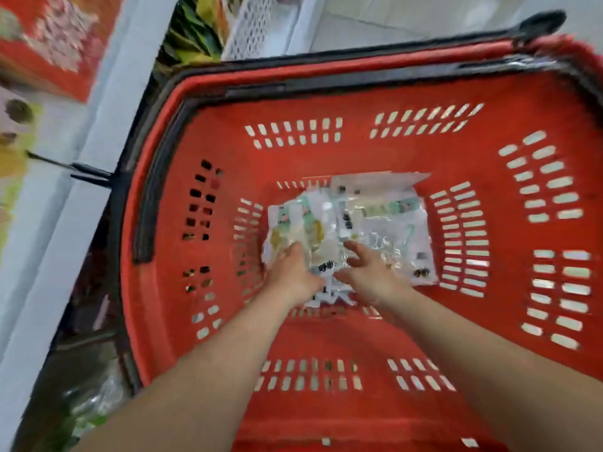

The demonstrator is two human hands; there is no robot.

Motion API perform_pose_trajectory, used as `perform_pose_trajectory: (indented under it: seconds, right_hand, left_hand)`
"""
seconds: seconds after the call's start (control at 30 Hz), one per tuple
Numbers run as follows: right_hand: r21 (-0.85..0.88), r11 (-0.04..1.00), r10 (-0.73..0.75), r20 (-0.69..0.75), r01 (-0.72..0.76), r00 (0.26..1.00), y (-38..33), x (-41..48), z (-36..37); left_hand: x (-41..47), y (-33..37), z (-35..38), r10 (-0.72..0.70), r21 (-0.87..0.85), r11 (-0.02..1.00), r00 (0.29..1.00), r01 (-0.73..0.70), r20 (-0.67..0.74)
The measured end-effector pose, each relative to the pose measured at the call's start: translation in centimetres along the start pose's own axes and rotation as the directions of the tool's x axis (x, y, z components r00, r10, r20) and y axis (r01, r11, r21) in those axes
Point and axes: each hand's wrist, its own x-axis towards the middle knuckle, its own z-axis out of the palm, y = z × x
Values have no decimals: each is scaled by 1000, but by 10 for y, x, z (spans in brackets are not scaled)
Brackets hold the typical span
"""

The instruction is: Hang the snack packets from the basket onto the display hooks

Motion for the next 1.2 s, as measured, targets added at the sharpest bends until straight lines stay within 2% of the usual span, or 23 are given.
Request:
perform_pose_trajectory:
  seconds: [0.07,0.17,0.33,0.4,0.47,0.53,0.67,0.73,0.8,0.83,0.87,0.93,1.0,1.03,1.07,1.13,1.2]
  right_hand:
    - [-22,1000,-17,-14,17,1000,5,30,10]
    - [-8,1000,-24,-5,24,1000,11,63,19]
    - [147,989,10,-4,-10,1000,16,84,23]
    - [217,974,56,15,-58,998,18,91,25]
    - [197,976,89,21,-92,996,19,94,26]
    - [200,974,106,-5,-102,994,20,97,25]
    - [182,981,79,-44,-70,996,12,92,12]
    - [197,979,59,-1,-58,998,5,87,0]
    - [259,960,89,89,-109,992,0,80,-8]
    - [226,968,87,87,-105,992,1,79,-11]
    - [136,988,66,39,-71,997,2,77,-12]
    - [-6,1000,13,-74,-13,997,4,76,-14]
    - [-72,997,-44,-116,35,992,7,76,-17]
    - [-134,990,-73,-151,52,986,8,77,-21]
    - [-199,978,-95,-204,54,974,8,77,-27]
    - [-261,965,-115,-312,32,943,9,73,-44]
    - [-354,935,-164,-386,18,908,11,69,-61]
  left_hand:
    - [34,-4,19,-9,62,998,1000,8,16]
    - [67,-5,32,-99,80,992,995,98,10]
    - [90,-13,39,-196,-176,969,975,176,-105]
    - [93,-16,39,-247,-222,952,956,210,-156]
    - [92,-13,34,-279,-273,935,946,228,-165]
    - [87,-6,30,-236,-336,924,965,184,-118]
    - [68,6,33,-33,-333,942,999,37,17]
    - [56,12,31,10,-327,945,995,24,102]
    - [48,14,28,57,-280,960,978,2,202]
    - [47,12,26,84,-308,951,963,-1,256]
    - [46,12,25,117,-389,921,946,10,303]
    - [40,14,21,147,-603,790,921,109,359]
    - [41,12,23,109,-715,684,949,144,295]
    - [45,9,23,60,-694,713,977,101,204]
    - [53,4,25,11,-610,792,997,39,78]
    - [66,-9,27,-31,-230,973,995,8,-98]
    - [75,-24,32,5,122,993,992,10,-125]
